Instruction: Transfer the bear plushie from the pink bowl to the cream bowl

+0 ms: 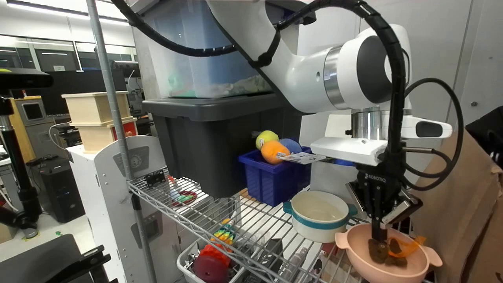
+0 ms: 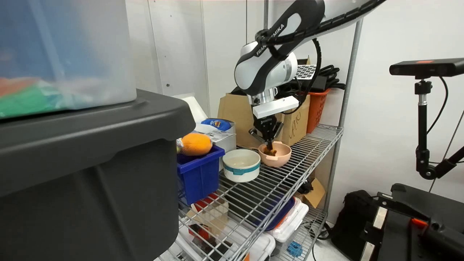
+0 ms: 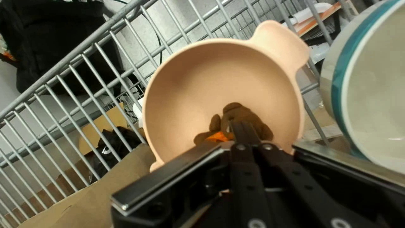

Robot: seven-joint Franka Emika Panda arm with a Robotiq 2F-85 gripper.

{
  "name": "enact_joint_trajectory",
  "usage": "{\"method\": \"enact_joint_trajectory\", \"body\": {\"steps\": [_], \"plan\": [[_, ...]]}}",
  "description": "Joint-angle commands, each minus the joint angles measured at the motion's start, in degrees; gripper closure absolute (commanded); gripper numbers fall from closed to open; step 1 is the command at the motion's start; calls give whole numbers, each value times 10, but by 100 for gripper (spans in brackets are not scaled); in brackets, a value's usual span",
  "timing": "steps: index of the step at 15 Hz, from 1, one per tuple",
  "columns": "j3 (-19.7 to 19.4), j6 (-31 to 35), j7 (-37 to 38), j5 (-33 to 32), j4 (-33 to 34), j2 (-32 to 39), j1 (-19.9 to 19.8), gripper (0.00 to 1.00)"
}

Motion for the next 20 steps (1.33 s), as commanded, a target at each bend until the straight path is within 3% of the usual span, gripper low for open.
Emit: {"method": "enact_joint_trajectory", "body": {"steps": [1, 4, 5, 7, 16, 20], "plan": [[7, -17, -9, 14, 4, -19, -6, 100], [7, -14, -10, 15, 3, -26, -6, 100], [7, -12, -12, 14, 2, -28, -7, 74], [6, -7, -14, 13, 0, -28, -6, 68], [8, -14, -16, 16, 11, -20, -12, 2], [9, -13, -17, 17, 10, -16, -14, 0]]}}
